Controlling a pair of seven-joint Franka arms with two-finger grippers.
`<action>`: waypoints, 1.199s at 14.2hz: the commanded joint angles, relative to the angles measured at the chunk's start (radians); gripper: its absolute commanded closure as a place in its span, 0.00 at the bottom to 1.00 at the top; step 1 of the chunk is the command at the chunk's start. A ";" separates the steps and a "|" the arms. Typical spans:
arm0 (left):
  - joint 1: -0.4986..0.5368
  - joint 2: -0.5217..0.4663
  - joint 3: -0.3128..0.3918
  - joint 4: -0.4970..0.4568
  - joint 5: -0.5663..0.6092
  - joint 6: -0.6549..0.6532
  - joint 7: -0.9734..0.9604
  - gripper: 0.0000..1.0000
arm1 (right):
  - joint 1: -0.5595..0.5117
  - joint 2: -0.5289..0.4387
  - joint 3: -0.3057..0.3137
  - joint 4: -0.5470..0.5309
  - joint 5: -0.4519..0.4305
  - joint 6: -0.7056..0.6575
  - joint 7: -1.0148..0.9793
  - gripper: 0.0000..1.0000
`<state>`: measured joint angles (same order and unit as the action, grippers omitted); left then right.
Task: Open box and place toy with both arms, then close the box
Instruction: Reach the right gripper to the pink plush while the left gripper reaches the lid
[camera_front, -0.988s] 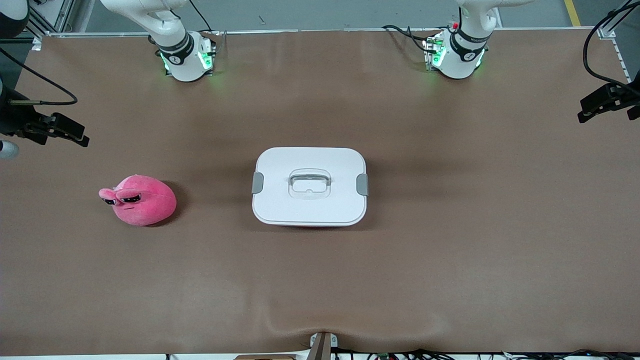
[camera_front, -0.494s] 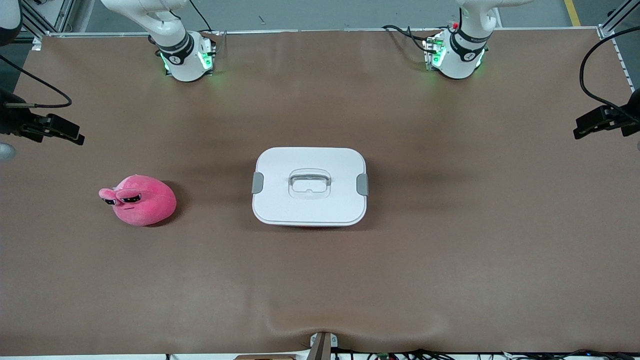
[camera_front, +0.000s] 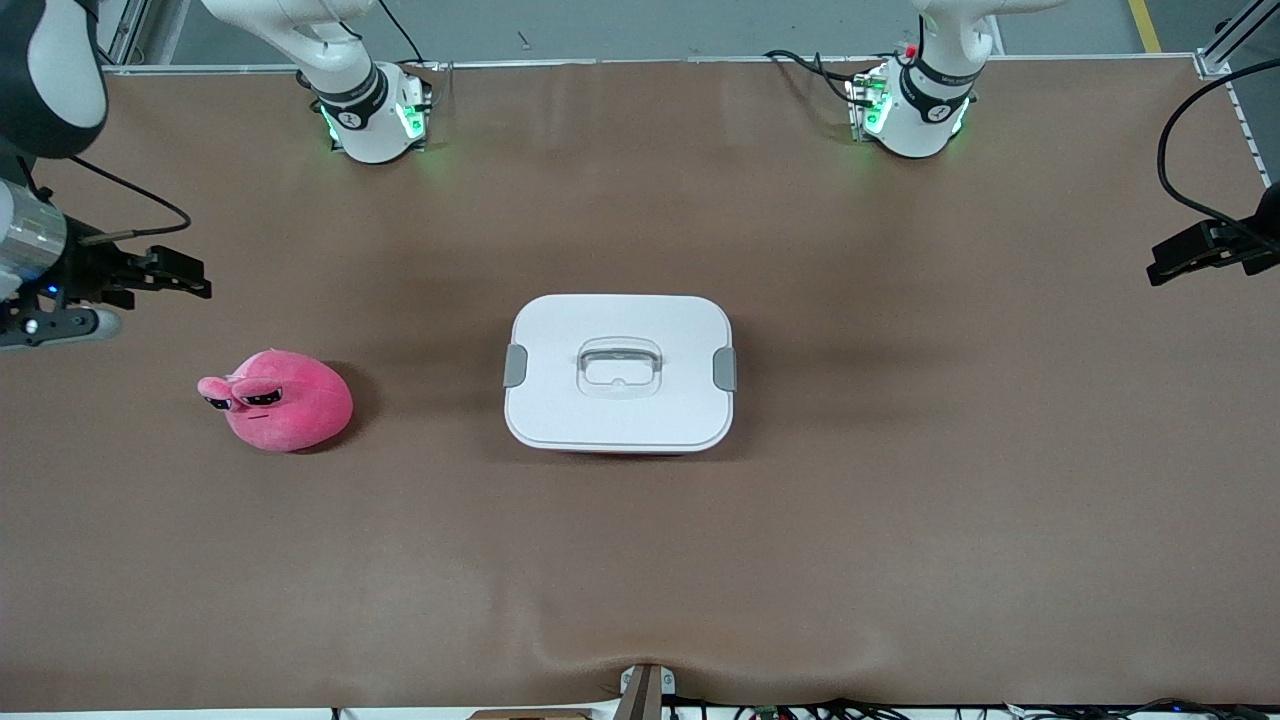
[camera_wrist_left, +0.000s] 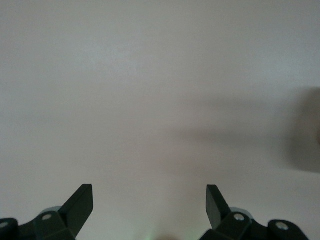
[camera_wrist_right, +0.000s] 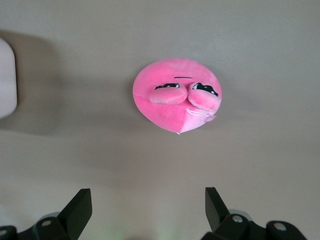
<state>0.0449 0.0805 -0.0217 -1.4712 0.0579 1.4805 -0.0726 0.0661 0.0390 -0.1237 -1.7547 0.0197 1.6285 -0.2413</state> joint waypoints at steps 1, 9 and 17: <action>-0.019 0.034 -0.007 0.025 0.010 -0.014 -0.070 0.00 | -0.008 -0.016 0.007 -0.049 0.002 0.028 -0.097 0.00; -0.135 0.093 -0.015 0.052 0.007 -0.002 -0.479 0.00 | -0.017 0.042 0.007 -0.120 0.002 0.212 -0.551 0.00; -0.269 0.179 -0.020 0.052 -0.030 0.086 -0.885 0.00 | -0.049 0.050 0.007 -0.197 0.002 0.356 -1.064 0.00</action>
<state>-0.1848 0.2328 -0.0444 -1.4494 0.0374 1.5606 -0.8576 0.0351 0.1030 -0.1265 -1.9231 0.0197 1.9533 -1.1954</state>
